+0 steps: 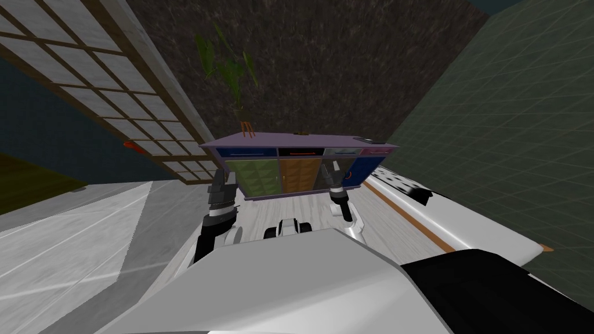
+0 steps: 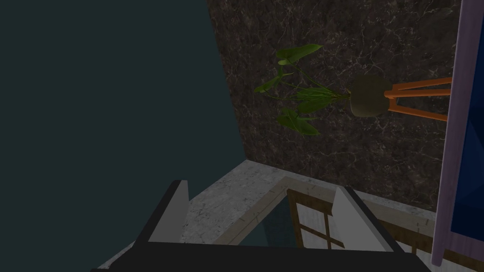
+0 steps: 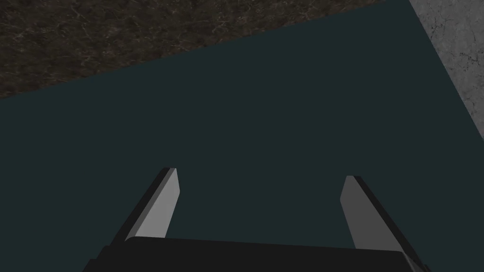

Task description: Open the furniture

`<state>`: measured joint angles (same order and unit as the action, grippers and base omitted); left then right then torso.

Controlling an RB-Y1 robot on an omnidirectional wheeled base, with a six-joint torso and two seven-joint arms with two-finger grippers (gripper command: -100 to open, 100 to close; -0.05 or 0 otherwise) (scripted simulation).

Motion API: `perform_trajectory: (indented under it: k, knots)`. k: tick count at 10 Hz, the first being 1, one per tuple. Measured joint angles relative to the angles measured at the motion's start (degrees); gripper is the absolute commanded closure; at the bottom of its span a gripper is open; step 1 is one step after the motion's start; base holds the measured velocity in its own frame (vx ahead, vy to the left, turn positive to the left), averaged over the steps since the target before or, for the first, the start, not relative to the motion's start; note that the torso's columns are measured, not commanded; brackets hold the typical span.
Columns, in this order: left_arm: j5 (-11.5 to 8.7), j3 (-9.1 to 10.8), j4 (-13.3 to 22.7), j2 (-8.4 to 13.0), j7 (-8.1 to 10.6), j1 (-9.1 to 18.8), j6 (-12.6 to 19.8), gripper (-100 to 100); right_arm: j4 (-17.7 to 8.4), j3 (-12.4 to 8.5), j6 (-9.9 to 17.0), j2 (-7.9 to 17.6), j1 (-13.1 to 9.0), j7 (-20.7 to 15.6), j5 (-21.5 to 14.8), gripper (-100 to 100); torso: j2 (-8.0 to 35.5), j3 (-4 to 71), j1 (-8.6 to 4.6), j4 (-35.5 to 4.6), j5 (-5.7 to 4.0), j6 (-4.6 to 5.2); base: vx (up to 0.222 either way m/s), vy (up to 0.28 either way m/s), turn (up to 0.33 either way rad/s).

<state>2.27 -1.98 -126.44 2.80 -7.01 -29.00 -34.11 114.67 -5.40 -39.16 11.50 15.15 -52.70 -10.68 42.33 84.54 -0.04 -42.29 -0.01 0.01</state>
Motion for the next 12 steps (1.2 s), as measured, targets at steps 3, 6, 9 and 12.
perform_trajectory:
  k: [3,6,9,12]
  knots:
    - [0.00,0.00,0.00,0.00,0.00,0.00,0.00,0,-1.69,-0.73,-0.67,0.24,-1.52,-4.42,-0.74,-100,-0.01,0.00,0.02,0.00,0.01,0.00,0.028,0.037,0.003]
    - [0.00,0.00,0.00,0.00,0.00,0.00,0.00,0,-3.33,-1.47,-1.28,0.43,-2.95,-8.82,-1.50,-100,-0.03,0.02,-0.03,0.01,-0.01,0.00,0.033,0.032,0.003]
    - [0.00,0.00,0.00,0.00,0.00,0.00,0.00,0,-5.14,-2.29,-1.90,0.64,-4.48,-13.15,-2.27,-100,0.00,0.00,0.00,0.00,0.00,0.00,0.031,0.032,0.002]
    - [0.00,0.00,0.00,0.00,0.00,0.00,0.00,0,-6.87,-3.08,-2.46,0.77,-5.88,-17.48,-3.08,-100,-0.01,0.01,-0.01,0.00,0.00,0.00,0.033,0.032,0.002]
